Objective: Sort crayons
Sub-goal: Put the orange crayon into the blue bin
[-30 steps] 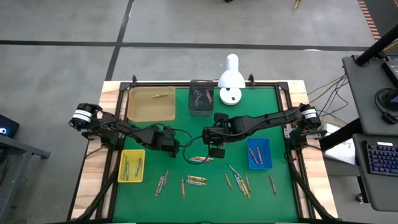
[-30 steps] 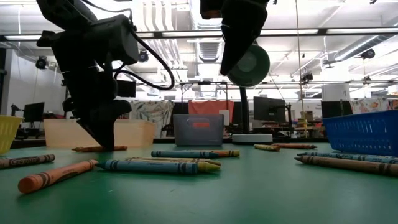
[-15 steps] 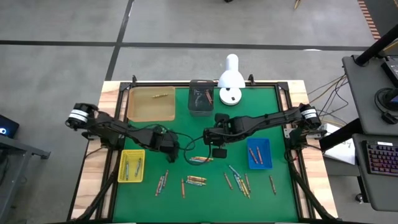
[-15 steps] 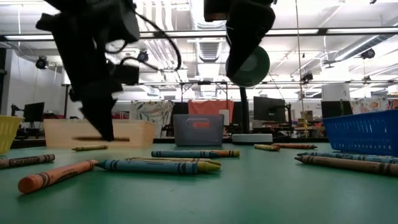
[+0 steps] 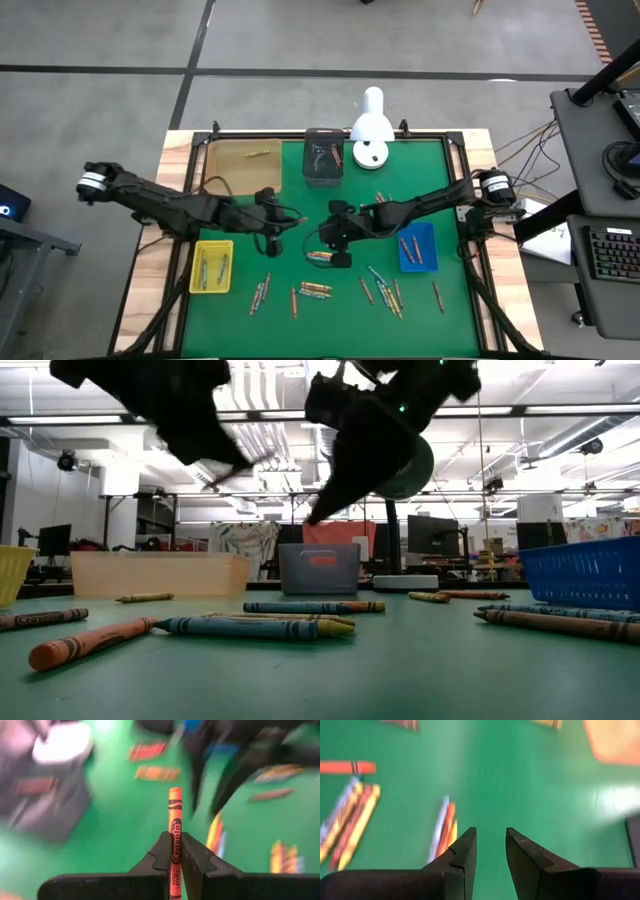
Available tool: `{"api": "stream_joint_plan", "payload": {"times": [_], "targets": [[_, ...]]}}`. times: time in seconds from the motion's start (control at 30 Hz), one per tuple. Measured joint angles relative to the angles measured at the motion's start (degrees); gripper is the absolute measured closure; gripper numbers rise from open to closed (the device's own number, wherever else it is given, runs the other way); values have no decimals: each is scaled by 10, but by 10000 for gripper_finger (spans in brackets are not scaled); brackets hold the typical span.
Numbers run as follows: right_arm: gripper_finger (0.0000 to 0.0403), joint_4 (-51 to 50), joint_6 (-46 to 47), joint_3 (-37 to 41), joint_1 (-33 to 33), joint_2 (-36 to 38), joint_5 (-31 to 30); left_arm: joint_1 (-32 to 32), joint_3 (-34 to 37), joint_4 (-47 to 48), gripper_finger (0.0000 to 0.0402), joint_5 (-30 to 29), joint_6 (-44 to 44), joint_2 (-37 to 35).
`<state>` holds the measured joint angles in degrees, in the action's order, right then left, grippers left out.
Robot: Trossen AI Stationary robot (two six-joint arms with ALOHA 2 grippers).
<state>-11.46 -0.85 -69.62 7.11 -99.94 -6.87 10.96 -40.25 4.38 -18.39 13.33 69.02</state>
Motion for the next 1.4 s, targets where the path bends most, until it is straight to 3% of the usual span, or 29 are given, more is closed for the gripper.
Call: {"api": "stream_joint_plan", "payload": {"times": [0.27,0.47,0.63,0.8,1.03,1.2,1.4], "targets": [[309,382,-47,91,-8,0,-11,0,112,-339,400,92,-112,-55],[310,582,-40,129,-22,-2,-12,0,183,-504,400,100,-127,-53],[309,579,-4,125,-29,-2,5,-2,195,-520,400,99,-137,-55],[309,572,18,108,-32,-3,63,-4,195,-520,400,99,-153,-54],[309,509,-3,67,-35,-3,68,-7,195,-523,400,54,-169,-53],[309,438,-21,33,-38,-4,68,-8,194,-526,400,48,-172,-53],[312,432,-76,9,-42,-17,68,-11,194,-539,400,46,-179,-53]]}}
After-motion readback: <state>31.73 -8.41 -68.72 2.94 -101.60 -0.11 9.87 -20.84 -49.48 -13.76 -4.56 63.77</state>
